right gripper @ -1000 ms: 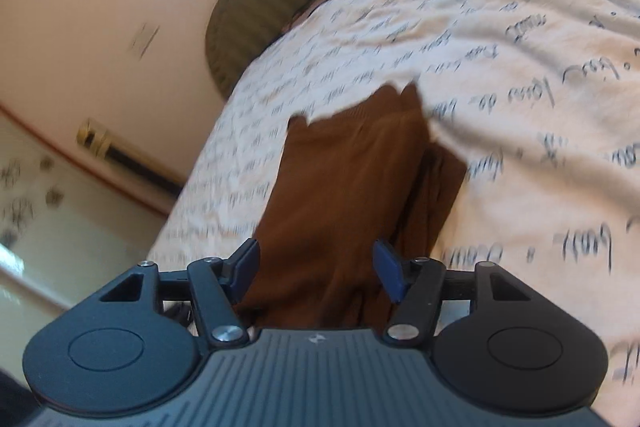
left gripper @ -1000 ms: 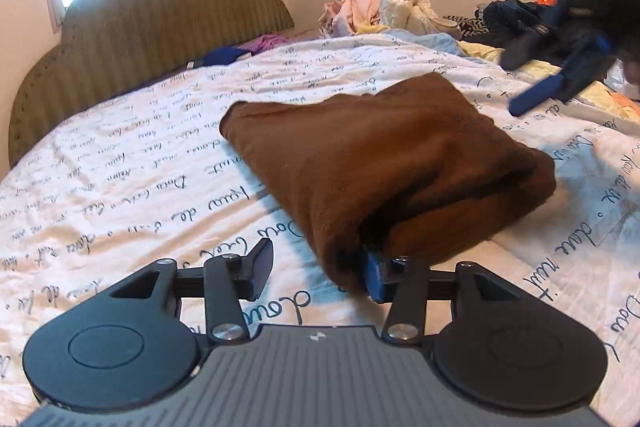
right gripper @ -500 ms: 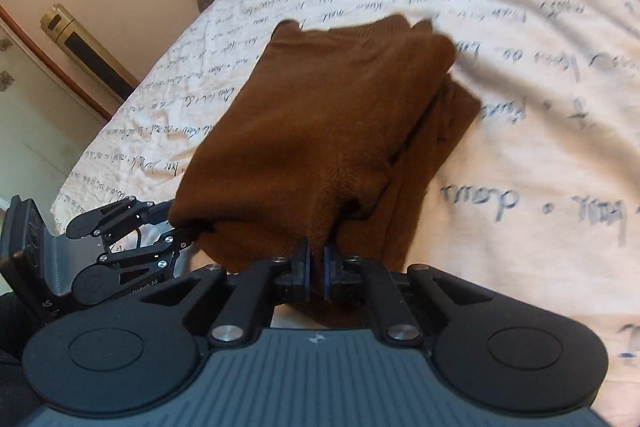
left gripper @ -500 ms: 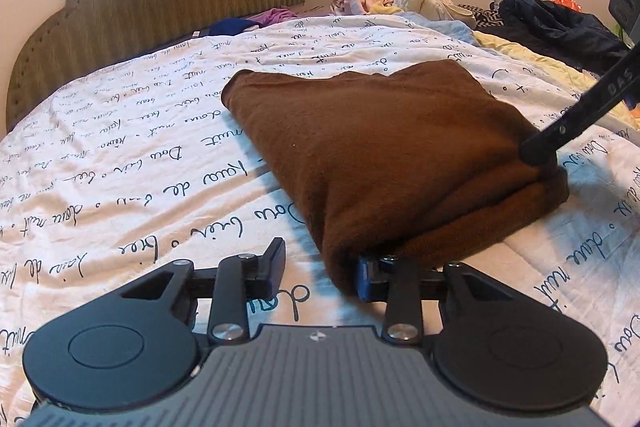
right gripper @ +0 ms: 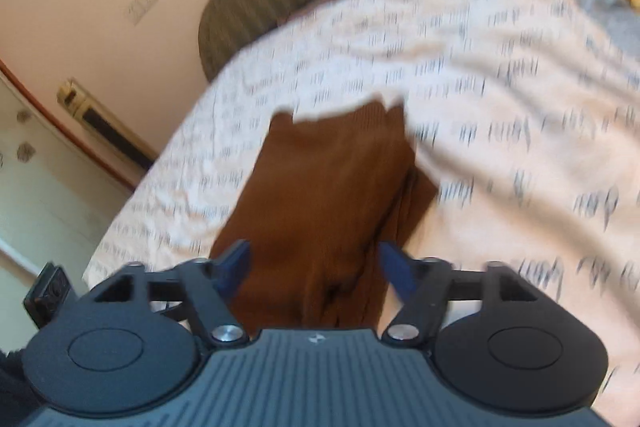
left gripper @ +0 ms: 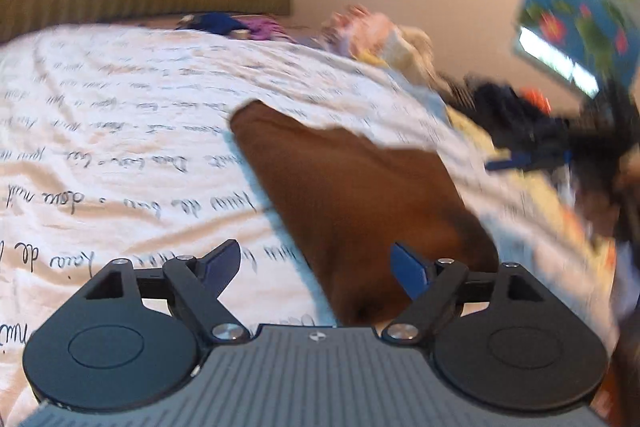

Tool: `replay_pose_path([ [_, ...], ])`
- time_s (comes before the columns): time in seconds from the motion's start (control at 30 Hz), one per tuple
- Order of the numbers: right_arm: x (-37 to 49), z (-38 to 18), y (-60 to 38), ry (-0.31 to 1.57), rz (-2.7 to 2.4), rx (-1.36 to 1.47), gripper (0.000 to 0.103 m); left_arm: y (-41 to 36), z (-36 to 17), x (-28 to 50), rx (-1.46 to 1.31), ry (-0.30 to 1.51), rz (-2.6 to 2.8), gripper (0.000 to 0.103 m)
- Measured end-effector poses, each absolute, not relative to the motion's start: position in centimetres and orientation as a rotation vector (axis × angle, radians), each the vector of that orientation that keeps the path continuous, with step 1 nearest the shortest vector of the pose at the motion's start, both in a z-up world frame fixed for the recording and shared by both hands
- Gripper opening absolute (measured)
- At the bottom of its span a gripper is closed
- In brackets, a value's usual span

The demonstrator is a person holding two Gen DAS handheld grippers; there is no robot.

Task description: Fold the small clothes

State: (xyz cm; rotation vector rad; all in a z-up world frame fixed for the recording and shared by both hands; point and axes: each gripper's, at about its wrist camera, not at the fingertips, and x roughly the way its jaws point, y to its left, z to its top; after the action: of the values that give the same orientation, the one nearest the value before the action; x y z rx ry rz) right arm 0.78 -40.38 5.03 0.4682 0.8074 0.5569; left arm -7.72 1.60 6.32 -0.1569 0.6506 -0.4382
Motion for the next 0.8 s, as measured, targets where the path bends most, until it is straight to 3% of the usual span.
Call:
replay_pose_path([
  [0.23,11.8,6.1,-35.0,0.761,0.587,0.386,0.074,3.0,4.1,3.5,-0.559,0.784,-0.311,0.074],
  [0.33,16.1,5.0,-31.1,0.863,0.625,0.291,0.049,2.9,2.9,5.6,-0.614,0.835,-0.296,0.073],
  [0.5,18.4,2.0,-25.6,0.985,0.7,0.095,0.049,2.4,2.0,7.0,-0.598,0.846,-0.296,0.074],
  [0.53,18.4,1.2,-24.7,0.989,0.677,0.025,0.043,2.5,1.8,7.2,-0.6,0.85,-0.289,0.074],
  [0.57,18.4,0.6,-24.2,0.994,0.634,-0.033,0.012,2.6,1.8,7.3,-0.602,0.851,-0.286,0.074],
  [0.63,18.2,0.7,-25.4,0.986,0.631,-0.017,0.007,2.9,1.9,7.2,-0.602,0.839,-0.293,0.078],
  [0.8,17.2,-0.4,-29.2,0.937,0.629,0.144,0.007,2.4,1.5,7.8,-0.596,0.849,-0.319,0.08],
])
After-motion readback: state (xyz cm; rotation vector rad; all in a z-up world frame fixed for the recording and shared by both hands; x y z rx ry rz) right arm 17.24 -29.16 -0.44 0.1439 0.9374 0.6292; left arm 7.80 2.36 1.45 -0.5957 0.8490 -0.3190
